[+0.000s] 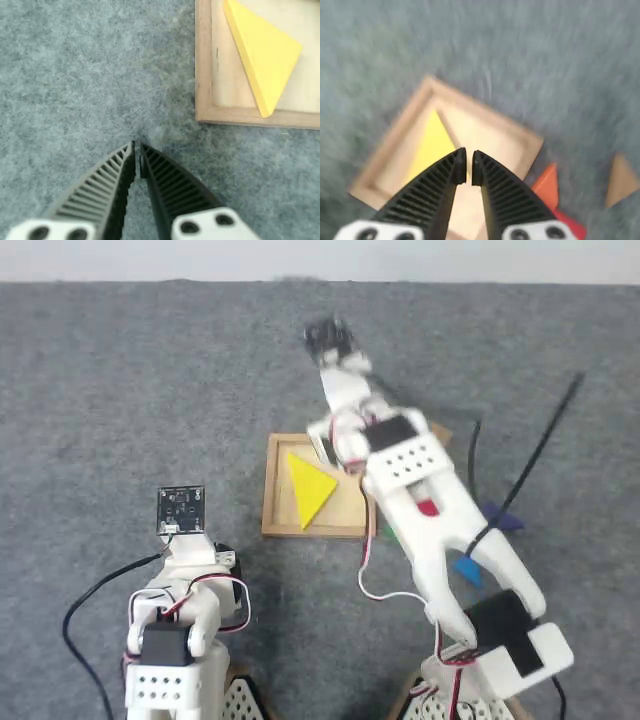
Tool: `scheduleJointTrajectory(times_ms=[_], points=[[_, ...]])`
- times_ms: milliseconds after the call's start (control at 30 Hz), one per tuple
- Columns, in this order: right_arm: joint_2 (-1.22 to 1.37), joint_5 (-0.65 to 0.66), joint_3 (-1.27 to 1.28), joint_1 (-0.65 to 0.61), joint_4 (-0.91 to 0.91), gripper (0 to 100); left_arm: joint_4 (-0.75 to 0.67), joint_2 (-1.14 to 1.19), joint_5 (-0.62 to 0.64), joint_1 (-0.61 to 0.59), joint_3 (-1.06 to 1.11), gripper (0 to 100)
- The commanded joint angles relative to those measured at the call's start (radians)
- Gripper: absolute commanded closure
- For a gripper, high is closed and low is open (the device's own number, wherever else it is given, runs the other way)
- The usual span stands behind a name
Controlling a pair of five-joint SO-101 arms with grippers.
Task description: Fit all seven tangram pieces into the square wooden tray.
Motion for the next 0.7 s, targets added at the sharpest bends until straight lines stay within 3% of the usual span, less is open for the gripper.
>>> scheduleJointTrajectory(times_ms=[0, 667], points=[[-0.071, 0.021, 0.236, 0.001, -0.226, 97.2, 0.002, -0.02, -0.009, -0.005, -0.013, 99], [0.177, 0.02, 0.146, -0.119, -0.197, 97.2, 0.002, -0.02, -0.009, -0.005, -0.013, 99]])
